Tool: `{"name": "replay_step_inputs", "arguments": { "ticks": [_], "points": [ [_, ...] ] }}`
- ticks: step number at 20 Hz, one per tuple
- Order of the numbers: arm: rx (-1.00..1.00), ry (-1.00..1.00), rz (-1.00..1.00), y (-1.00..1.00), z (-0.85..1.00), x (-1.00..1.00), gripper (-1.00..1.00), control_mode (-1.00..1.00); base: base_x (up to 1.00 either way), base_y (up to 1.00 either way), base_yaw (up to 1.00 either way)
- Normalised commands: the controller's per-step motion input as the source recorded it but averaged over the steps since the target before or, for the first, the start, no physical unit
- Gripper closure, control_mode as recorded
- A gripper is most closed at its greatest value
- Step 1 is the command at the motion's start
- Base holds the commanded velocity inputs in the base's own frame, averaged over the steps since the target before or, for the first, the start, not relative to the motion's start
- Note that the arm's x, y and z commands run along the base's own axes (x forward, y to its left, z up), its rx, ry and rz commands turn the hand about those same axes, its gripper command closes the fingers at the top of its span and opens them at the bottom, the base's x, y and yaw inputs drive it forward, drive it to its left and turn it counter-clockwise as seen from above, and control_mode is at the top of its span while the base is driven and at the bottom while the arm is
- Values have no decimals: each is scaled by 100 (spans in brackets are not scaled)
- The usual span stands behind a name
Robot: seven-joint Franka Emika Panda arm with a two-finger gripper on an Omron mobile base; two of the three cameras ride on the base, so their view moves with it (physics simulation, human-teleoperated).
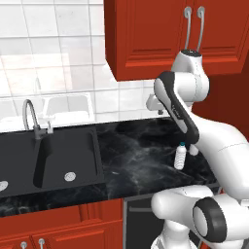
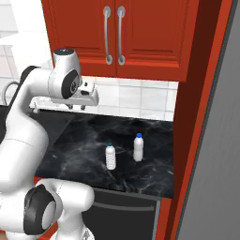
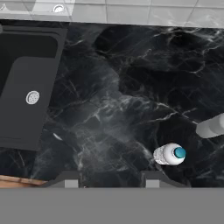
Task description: Take the bottled waters from the counter and place them in the freezer to freeze. Close the freezer door after placing the bottles.
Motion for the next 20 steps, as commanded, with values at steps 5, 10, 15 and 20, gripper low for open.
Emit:
{"name": "replay_step_inputs", "arguments": {
  "ticks": [5, 10, 15, 20],
  "points": [
    [0, 0, 0, 0, 0, -1, -100, -100, 0, 0, 0],
    [0, -3, 0, -27, -9, -45, -100, -100, 0, 0, 0],
    [3, -3, 0, -60, -18, -63, -100, -100, 0, 0, 0],
    [2, 0, 5, -63, -16, -25, -100, -100, 0, 0, 0]
  ]
}}
